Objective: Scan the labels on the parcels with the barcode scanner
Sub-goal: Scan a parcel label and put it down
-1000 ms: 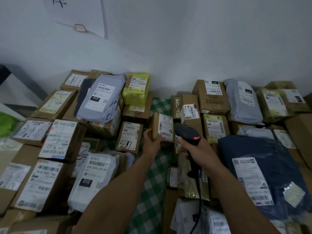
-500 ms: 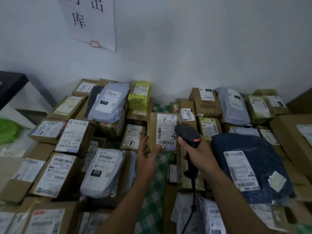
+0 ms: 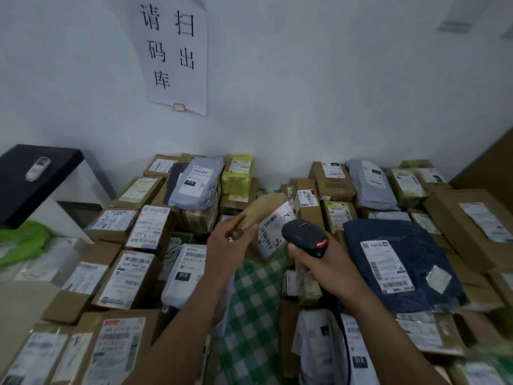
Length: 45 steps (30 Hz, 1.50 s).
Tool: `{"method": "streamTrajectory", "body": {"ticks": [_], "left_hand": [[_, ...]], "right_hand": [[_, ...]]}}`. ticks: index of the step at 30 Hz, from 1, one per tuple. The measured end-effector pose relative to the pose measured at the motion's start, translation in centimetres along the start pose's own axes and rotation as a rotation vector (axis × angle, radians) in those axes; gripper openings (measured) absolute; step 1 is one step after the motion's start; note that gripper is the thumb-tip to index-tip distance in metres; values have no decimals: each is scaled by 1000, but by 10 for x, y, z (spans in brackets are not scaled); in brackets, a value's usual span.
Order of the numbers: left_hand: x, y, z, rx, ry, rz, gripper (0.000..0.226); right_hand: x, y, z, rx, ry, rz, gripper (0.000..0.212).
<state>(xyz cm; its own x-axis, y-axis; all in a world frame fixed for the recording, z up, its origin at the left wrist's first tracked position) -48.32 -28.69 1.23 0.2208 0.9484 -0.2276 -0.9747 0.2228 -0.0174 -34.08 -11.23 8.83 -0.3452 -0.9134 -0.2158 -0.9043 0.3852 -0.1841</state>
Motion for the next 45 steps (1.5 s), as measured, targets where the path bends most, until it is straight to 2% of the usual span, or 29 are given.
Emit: {"method": "streamTrajectory", "body": {"ticks": [7,18,30,35,40,42,45], "left_hand": [[-20,32,5,41,176,-68,52],[-26,29,8,89,200,-65,53],[-23,31,6,53,214,-57,56],[-23,35,-8,-3,211,-40,52],[-20,56,-21,-268,58,-39,41],[-17,65,-27,-323,63,-21,48],[-10,76,-37,-345,208,-23,61]], "right_hand": [[7,-15,-11,8,-86,-81,36],[10,-22,-17,-4,-128,-112,34],[10,-19,-18,9,-122,-137,33],[10,-15,-18,6,-75,-115,31],[15,0,-14,44,-42,-124,26],[19,7,-12,58,-53,-135,23],[23,16,-8,56,-83,-144,23]]}}
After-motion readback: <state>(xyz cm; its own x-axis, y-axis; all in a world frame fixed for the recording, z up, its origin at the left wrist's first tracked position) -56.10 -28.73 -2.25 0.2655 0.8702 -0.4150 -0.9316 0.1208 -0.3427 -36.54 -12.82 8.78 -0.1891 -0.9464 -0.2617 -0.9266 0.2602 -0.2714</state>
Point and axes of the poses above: each hand's wrist, its own y-axis towards the middle knuckle, its own x-axis out of the palm, z = x × y, the point moved 3 cm from there along y, towards the middle knuckle, and after that the axes turned 2 degrees about y, right-handed, at the moved point
